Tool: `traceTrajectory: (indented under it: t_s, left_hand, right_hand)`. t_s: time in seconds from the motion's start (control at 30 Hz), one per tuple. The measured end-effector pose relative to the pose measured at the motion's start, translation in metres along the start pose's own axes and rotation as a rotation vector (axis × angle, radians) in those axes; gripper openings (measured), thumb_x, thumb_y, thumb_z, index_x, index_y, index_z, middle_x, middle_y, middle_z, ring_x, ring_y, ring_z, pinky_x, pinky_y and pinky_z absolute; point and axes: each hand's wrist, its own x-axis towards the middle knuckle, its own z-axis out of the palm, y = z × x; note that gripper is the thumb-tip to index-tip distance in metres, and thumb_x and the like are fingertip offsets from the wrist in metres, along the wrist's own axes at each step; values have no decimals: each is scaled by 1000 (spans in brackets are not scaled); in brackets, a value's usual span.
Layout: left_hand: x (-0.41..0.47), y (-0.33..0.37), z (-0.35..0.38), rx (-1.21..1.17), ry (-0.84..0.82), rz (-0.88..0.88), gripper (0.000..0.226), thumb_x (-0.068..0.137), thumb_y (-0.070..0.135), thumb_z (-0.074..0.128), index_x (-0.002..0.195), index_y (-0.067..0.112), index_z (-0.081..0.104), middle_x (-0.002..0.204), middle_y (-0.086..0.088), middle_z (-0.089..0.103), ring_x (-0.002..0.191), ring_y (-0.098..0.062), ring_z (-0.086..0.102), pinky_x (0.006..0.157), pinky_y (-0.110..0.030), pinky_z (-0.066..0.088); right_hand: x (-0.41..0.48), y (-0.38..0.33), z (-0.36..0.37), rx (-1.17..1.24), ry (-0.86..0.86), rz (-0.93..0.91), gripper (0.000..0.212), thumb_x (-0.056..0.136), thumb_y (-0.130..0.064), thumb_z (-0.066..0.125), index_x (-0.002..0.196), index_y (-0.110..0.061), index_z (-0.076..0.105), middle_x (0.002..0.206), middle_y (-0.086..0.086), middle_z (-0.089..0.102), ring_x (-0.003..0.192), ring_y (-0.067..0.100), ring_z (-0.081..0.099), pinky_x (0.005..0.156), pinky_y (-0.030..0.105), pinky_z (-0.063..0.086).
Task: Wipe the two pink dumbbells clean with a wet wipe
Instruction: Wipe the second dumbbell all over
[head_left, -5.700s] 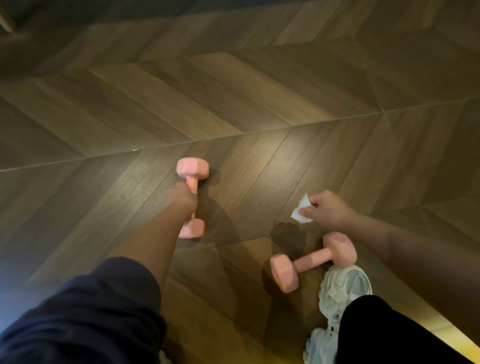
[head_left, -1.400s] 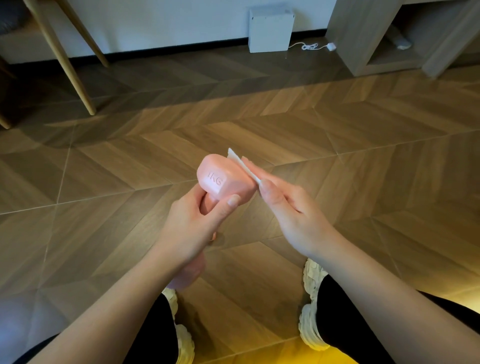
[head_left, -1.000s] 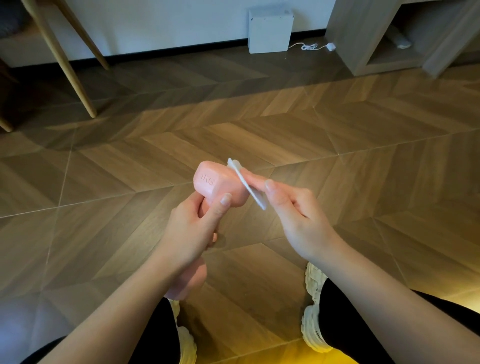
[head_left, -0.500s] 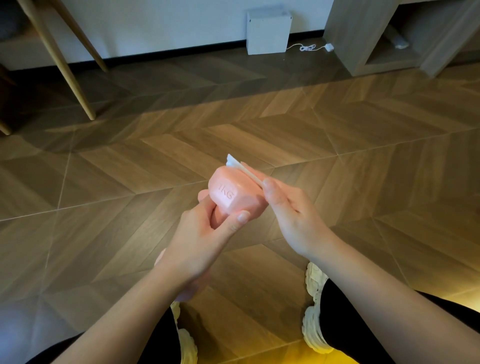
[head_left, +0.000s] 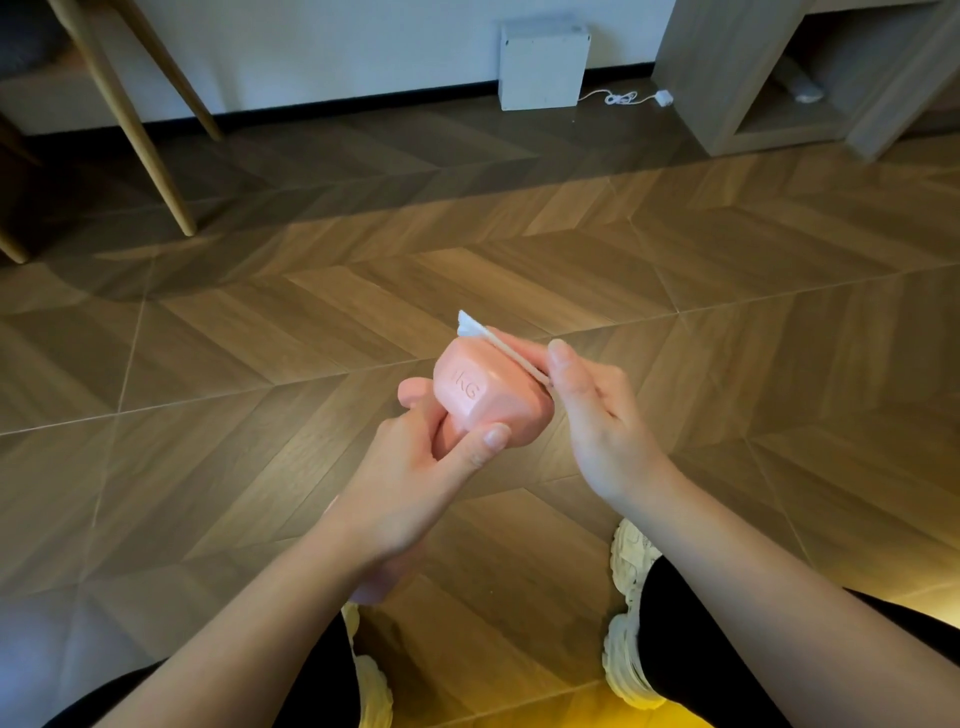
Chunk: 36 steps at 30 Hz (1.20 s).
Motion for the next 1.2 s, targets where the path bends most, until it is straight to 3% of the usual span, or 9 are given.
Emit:
traceTrajectory:
  t_s: [0.07, 0.2, 0.37, 0.53, 0.67, 0.83, 0.97, 1.2]
  left_hand:
    - [0, 0, 1, 17, -18, 0, 57, 56, 94, 54, 80, 43, 60, 65, 16, 60, 55, -3, 51, 57, -24, 37]
    - [2, -1, -3, -5, -29, 27, 51, 59, 93, 54, 76, 46, 60, 57, 17, 56, 52, -5, 48, 56, -26, 35]
    - [-1, -1, -1, -9, -113, 29, 49, 59, 94, 56, 80, 50, 63, 72, 11, 57, 55, -2, 51, 52, -22, 39]
    - [1, -1, -5, 6, -98, 41, 50, 58, 96, 52, 72, 48, 60, 55, 10, 52, 49, -5, 44, 54, -27, 35]
    - [-2, 0, -3, 41, -137, 22, 49, 58, 94, 53, 80, 51, 62, 70, 13, 57, 56, -1, 52, 55, -20, 39]
    - [-1, 2, -5, -33, -53, 32, 63, 59, 90, 58, 77, 29, 56, 55, 10, 49, 48, -6, 39, 52, -29, 33]
    - [3, 6, -8, -154, 14, -37, 65, 66, 78, 58, 76, 15, 50, 55, 6, 47, 46, -10, 38, 45, -22, 33]
    - [-3, 4, -2, -109, -70, 13, 53, 57, 90, 62, 67, 38, 61, 57, 7, 44, 54, -11, 35, 57, -35, 32]
  right_hand:
    - [1, 0, 1, -9, -6, 23, 47, 104, -31, 32, 129, -6, 63, 130, 4, 66, 126, 16, 58, 108, 42, 44]
    - [-1, -2, -3, 6, 36, -47, 51, 103, -37, 31, 123, -6, 68, 126, 4, 69, 124, 16, 60, 105, 33, 45]
    - [-3, -3, 1, -17, 7, -64, 52, 102, -35, 32, 127, -2, 64, 128, 7, 67, 126, 21, 59, 106, 49, 45]
    - [-5, -3, -1, -40, 36, -105, 49, 103, -31, 32, 125, -3, 65, 128, 7, 67, 126, 20, 59, 106, 50, 45]
    - [-3, -3, 0, -35, 17, -64, 47, 102, -35, 33, 126, -10, 66, 125, 3, 69, 122, 20, 62, 102, 49, 48]
    - [-6, -5, -3, -50, 24, -100, 49, 103, -31, 33, 126, -1, 64, 129, 7, 67, 127, 19, 58, 107, 46, 45]
    - [-8, -7, -3, -56, 23, -139, 46, 103, -24, 32, 125, 1, 65, 131, 8, 65, 129, 18, 56, 109, 39, 43]
    - [-3, -4, -1, -79, 22, -51, 43, 104, -24, 34, 130, -4, 63, 131, 4, 66, 128, 15, 57, 107, 46, 44]
